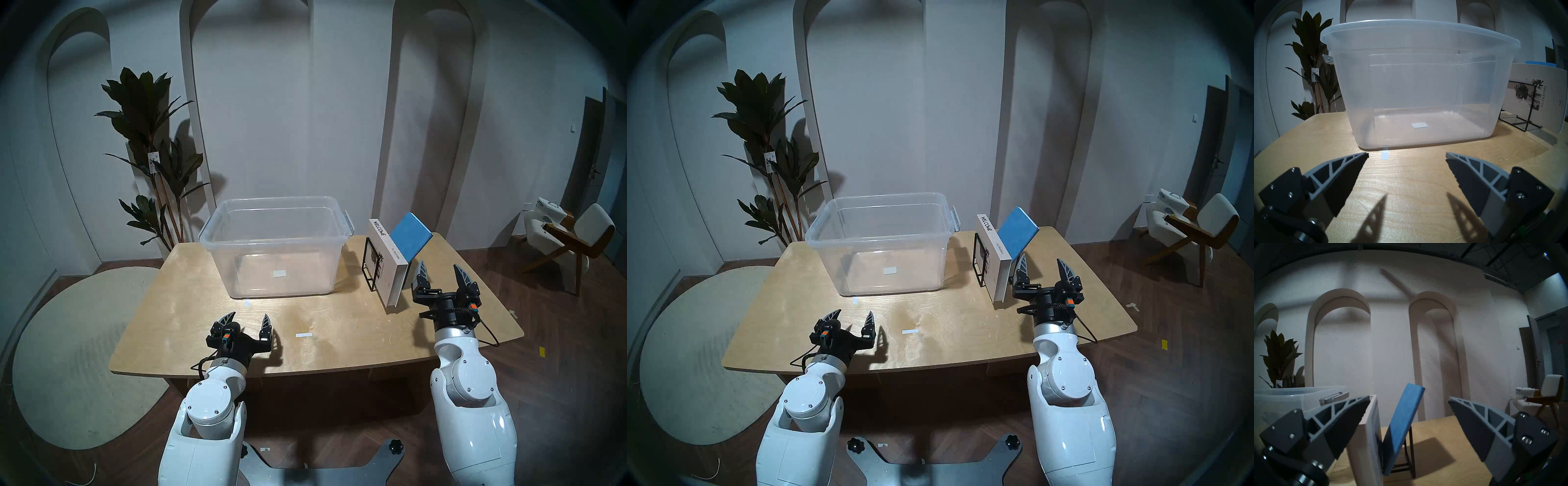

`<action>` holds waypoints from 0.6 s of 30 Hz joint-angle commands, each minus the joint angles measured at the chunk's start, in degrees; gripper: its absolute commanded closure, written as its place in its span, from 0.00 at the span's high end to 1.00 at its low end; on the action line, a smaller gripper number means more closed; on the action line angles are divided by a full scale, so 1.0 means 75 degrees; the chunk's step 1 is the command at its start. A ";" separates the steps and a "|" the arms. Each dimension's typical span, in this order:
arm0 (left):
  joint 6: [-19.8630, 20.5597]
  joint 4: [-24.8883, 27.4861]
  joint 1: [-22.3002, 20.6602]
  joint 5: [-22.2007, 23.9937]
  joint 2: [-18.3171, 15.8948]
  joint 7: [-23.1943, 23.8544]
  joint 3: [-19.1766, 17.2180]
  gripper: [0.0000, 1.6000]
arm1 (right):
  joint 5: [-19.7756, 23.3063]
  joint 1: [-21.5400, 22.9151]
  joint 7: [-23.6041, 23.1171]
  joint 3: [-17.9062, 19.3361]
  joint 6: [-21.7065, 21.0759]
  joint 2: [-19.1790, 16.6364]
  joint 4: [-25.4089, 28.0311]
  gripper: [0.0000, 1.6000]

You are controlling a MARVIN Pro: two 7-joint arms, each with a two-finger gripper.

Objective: Pack the books into the storage box

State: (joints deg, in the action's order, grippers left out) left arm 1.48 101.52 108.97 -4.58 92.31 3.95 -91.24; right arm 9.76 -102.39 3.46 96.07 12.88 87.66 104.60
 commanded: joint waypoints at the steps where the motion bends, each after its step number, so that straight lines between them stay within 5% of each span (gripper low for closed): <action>1: -0.0042 0.0149 -0.0051 0.0010 0.0023 -0.0004 0.0006 1.00 | 0.0381 0.0865 0.0331 0.0192 -0.0397 0.0091 -0.0175 1.00; 18: -0.0042 0.0149 -0.0052 -0.0004 0.0038 0.0023 -0.0009 1.00 | 0.0323 0.2099 0.0697 0.0147 -0.0115 0.0091 -0.1470 1.00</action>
State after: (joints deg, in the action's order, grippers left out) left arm 1.48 101.51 108.97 -4.77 92.60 4.25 -91.45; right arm 13.49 -92.47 8.55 98.07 9.41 88.75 95.83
